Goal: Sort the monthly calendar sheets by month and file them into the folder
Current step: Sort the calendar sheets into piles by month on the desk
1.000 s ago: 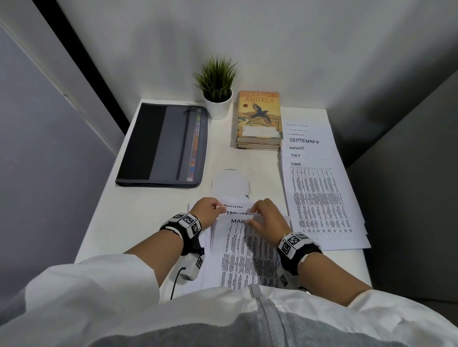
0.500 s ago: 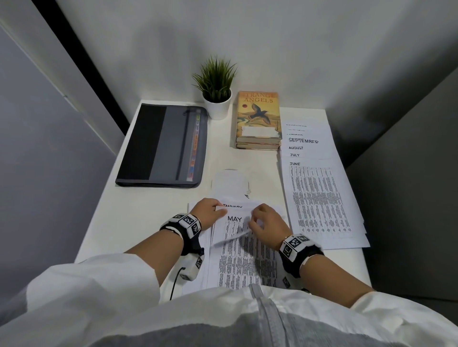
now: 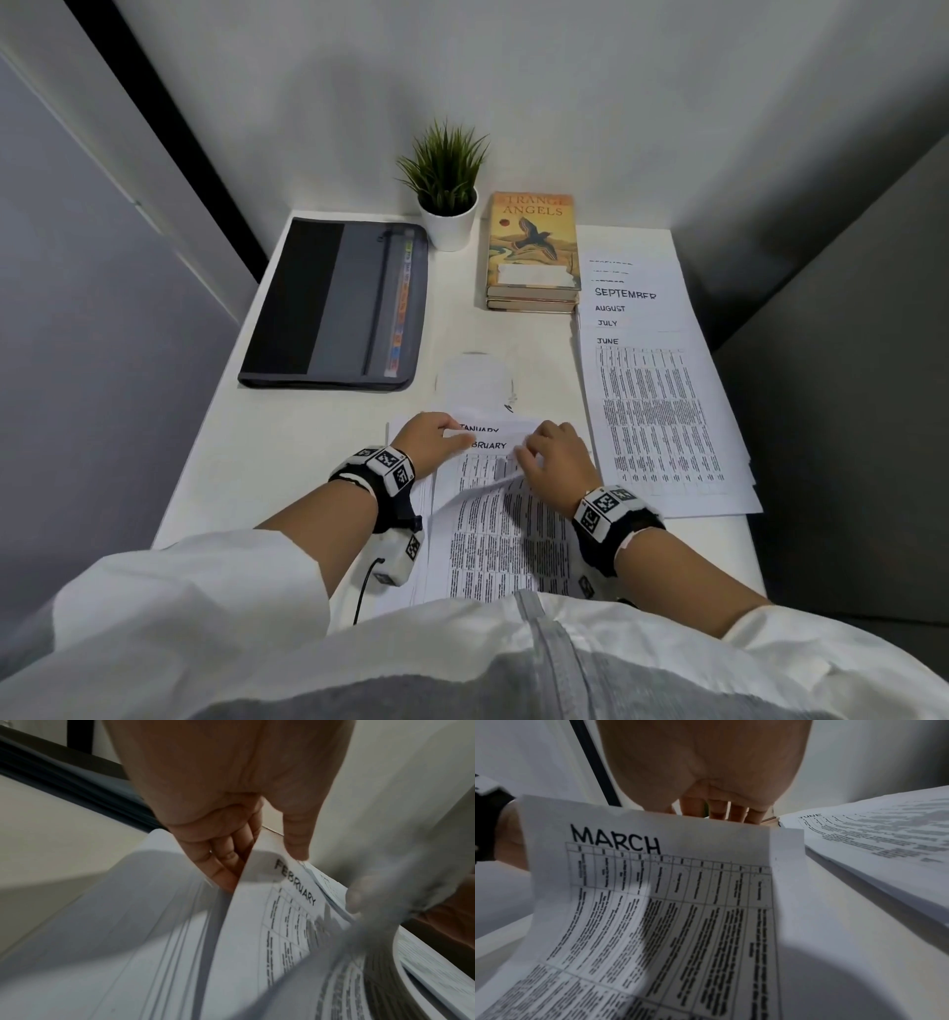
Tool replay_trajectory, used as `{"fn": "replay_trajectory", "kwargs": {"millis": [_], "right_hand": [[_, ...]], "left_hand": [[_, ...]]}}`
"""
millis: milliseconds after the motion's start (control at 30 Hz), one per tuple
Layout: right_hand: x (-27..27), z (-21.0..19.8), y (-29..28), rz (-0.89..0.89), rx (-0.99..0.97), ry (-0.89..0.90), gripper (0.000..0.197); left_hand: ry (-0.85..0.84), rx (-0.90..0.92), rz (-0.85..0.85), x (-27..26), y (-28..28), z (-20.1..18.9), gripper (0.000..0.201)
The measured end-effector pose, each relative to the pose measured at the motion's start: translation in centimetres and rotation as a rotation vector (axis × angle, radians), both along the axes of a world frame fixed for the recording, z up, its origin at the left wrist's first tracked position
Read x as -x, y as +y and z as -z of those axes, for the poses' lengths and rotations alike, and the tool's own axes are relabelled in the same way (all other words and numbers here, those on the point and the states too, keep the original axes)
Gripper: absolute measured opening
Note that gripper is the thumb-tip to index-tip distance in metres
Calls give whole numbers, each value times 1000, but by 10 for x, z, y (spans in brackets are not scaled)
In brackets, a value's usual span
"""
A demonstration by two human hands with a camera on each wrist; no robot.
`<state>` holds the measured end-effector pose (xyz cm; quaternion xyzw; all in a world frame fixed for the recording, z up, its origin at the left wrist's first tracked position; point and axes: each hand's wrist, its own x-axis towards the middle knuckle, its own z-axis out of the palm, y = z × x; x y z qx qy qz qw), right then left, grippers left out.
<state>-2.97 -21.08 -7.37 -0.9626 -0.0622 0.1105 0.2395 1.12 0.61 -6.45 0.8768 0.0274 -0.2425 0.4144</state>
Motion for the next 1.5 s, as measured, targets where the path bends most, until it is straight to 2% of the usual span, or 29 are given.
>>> {"fn": "replay_trajectory", "kwargs": {"millis": [100, 233, 400, 567, 700, 867, 1067, 1200, 1500], "right_hand": [[-1, -3, 0, 34, -16, -1, 39], [0, -6, 0, 65, -93, -61, 21], [-1, -7, 0, 2, -44, -67, 28], [0, -8, 0, 20, -62, -90, 26], [1, -8, -1, 2, -55, -58, 25], [4, -3, -3, -19, 1, -63, 27], [5, -3, -5, 2, -86, -64, 22], [6, -1, -5, -14, -44, -38, 27], [6, -2, -5, -2, -47, -7, 26]], "left_hand": [[-23, -4, 8, 0, 1, 0, 19], [-30, -34, 8, 1, 2, 1, 19], [0, 7, -26, 1, -2, -1, 17], [-6, -10, -6, 0, -2, -4, 13], [-11, -39, 4, 1, -3, -4, 18], [18, 34, -8, 1, -4, -4, 19], [45, 69, -1, 0, -3, -4, 23], [67, 107, -15, 0, -4, -3, 24], [121, 192, -35, 3, -4, -3, 30]]}}
